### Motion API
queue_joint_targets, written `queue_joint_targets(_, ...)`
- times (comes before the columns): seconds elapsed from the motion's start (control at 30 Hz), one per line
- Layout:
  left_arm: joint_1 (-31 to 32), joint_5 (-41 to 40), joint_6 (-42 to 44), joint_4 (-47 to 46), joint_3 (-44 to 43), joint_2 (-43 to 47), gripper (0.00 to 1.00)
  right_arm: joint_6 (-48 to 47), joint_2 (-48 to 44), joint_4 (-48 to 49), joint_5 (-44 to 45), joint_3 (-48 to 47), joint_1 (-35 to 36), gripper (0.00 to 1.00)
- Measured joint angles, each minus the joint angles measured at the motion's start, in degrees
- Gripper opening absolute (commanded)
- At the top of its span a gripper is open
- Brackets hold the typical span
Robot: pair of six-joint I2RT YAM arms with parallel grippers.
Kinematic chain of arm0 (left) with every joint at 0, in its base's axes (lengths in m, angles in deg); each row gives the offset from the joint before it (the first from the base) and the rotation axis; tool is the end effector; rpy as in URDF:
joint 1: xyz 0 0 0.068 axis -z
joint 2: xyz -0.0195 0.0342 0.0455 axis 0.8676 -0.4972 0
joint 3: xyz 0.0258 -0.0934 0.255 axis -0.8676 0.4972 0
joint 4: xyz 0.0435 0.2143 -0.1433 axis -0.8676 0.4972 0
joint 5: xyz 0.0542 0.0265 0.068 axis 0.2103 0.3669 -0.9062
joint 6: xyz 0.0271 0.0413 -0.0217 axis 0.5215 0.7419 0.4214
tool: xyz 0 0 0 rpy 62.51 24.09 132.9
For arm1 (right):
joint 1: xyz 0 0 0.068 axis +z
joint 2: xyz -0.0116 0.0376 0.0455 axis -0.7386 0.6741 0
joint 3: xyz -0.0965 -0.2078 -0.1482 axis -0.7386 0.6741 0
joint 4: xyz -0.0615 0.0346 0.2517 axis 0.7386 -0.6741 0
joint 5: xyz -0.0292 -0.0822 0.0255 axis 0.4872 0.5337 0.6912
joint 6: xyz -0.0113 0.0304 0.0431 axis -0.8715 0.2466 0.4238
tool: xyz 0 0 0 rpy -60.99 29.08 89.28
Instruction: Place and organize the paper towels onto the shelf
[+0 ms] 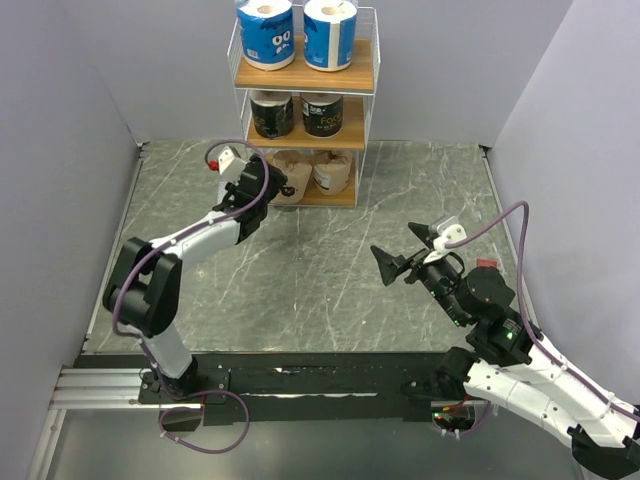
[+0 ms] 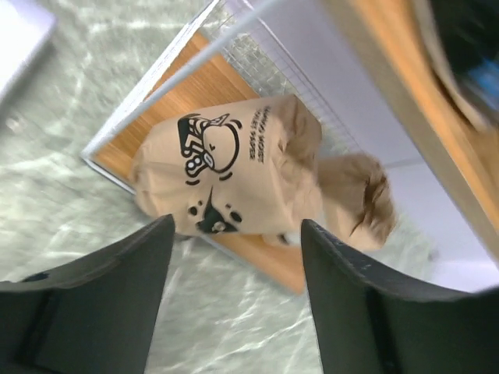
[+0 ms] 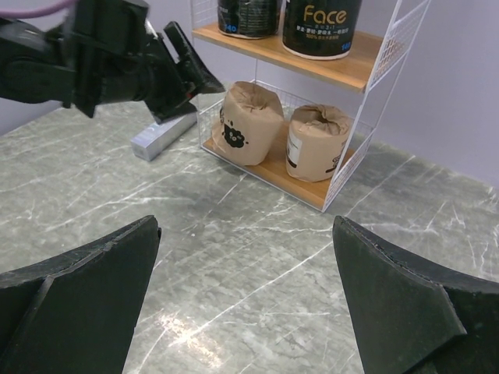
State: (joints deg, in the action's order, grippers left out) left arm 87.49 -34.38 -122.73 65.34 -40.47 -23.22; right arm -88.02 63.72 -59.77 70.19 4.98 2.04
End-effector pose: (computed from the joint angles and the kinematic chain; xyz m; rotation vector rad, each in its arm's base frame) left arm 0.3592 -0.1656 0.2583 -0.8908 1.7403 -0.5297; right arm 0.0896 0.0903 0.3600 -0.4853 1.4152 0.4109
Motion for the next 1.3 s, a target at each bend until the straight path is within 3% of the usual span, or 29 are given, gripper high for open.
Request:
queue_joint_targets(0.33,3.1,3.9,39.9,-1.8,2.0,3.1,0.47,0.4,-1.9,-1.5,0.4,0.0,0.0,0.99)
queue_joint_targets(0.6,4.7,5.9,60.1,-0.8,-2.0,-3.9,0.47,0.6,-1.7,-2.0,0.6,0.0,0.0,0.99)
queue_joint_targets(0.87,4.8,6.4,68.2,-1.5,-3.1,-11.1,0.48,0.2,0.9,-1.9,1.5,0.0,0.0,0.99)
queue_joint_targets(1.3,3.6,0.8,70.3,-7.3,-8.7,-19.3,0.48,0.0,4.0,-1.8,1.7,-0.4,0.0,0.99)
